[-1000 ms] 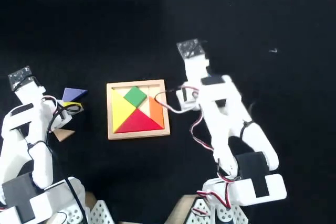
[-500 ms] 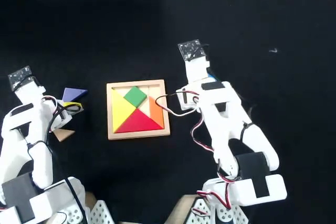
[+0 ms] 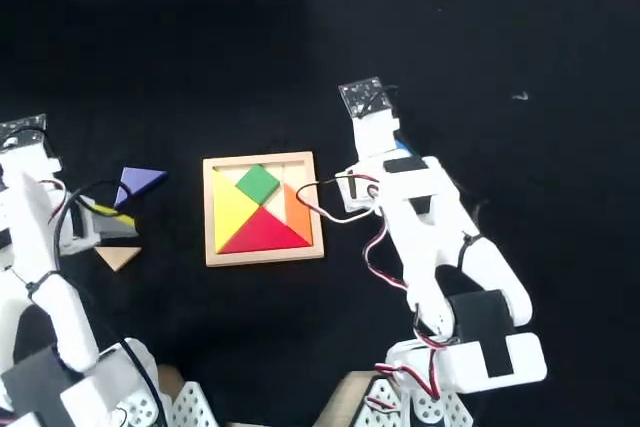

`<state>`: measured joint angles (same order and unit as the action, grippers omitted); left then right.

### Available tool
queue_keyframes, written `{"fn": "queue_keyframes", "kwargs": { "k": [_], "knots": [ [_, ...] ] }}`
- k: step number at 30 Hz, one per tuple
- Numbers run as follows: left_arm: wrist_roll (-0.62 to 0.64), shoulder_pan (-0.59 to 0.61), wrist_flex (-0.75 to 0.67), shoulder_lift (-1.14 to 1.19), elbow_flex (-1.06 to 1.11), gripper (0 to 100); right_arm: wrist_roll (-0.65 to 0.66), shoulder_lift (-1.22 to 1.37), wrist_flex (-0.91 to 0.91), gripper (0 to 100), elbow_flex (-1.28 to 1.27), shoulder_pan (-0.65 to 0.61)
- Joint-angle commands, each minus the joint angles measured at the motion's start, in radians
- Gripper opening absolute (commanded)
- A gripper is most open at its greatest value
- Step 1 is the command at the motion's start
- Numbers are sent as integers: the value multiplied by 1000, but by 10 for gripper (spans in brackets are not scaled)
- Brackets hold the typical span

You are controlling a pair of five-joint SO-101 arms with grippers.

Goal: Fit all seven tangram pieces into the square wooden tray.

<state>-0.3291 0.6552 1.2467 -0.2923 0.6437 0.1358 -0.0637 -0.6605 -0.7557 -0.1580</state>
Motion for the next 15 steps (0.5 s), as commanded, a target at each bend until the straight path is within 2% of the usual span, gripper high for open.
{"fn": "queue_keyframes", "kwargs": {
  "k": [1,5,12,14,15],
  "knots": [
    [-167,15,-37,48,19,392,-3,-51,17,11,4,12],
    [-183,38,-106,91,65,392,-3,-51,18,11,4,12],
    [-183,-8,-172,112,124,392,-3,-13,60,11,8,12],
    [-216,-19,-221,107,119,392,-3,-8,57,11,15,12],
    [-273,-19,-249,103,111,392,-3,-8,57,11,15,12]
  ]
}}
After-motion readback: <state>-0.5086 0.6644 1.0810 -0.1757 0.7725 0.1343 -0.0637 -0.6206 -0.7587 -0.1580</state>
